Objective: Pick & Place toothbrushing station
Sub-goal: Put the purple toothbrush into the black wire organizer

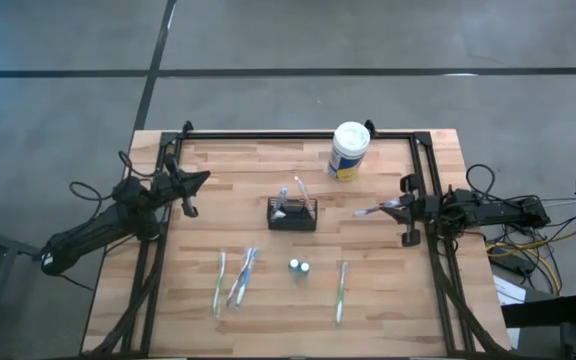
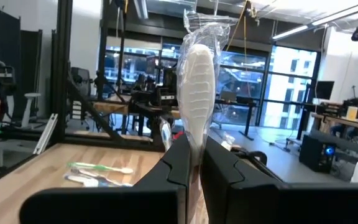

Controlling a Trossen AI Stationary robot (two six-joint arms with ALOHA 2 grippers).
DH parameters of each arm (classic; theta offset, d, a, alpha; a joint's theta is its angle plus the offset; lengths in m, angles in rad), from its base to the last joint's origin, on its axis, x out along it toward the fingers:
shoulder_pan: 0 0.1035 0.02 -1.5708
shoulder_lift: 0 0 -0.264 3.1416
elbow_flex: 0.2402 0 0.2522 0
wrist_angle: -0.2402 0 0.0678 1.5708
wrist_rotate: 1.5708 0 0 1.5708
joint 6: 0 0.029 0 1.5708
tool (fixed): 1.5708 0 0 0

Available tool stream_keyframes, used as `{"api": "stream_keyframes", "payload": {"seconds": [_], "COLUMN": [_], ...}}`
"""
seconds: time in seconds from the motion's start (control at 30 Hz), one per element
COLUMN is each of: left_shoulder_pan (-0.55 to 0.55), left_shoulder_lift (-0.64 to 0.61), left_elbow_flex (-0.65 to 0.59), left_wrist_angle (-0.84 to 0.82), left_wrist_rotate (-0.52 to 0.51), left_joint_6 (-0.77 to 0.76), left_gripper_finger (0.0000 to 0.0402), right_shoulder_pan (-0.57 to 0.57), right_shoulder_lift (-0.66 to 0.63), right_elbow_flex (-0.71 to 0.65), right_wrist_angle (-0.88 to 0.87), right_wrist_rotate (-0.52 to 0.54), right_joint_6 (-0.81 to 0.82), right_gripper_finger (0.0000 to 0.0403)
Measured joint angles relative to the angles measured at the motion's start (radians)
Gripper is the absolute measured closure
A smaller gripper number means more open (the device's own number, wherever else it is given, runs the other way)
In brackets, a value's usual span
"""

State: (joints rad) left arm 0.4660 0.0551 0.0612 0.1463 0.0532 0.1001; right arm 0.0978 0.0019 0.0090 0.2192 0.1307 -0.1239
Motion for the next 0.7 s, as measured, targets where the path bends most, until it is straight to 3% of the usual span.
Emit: {"api": "stream_keyframes", "payload": {"seconds": [0.3,0.47,0.57,0.7], "left_shoulder_pan": [0.000,0.000,0.000,0.000], "left_shoulder_lift": [0.000,0.000,0.000,0.000], "left_elbow_flex": [0.000,0.000,0.000,0.000], "left_wrist_angle": [0.000,0.000,0.000,0.000], "left_wrist_rotate": [0.000,0.000,0.000,0.000], "left_joint_6": [-0.002,-0.003,-0.012,-0.032], "left_gripper_finger": [0.0391,0.0392,0.0393,0.0391], "right_shoulder_pan": [0.000,0.000,0.000,0.000], "right_shoulder_lift": [0.001,0.028,0.110,0.317], "right_elbow_flex": [0.000,0.043,0.160,0.317], "right_wrist_angle": [0.005,0.180,0.116,0.104], "right_wrist_rotate": [0.000,-0.027,-0.034,-0.034], "right_joint_6": [0.003,-0.019,-0.031,-0.057], "right_gripper_finger": [0.0390,0.0390,0.0390,0.0390]}}
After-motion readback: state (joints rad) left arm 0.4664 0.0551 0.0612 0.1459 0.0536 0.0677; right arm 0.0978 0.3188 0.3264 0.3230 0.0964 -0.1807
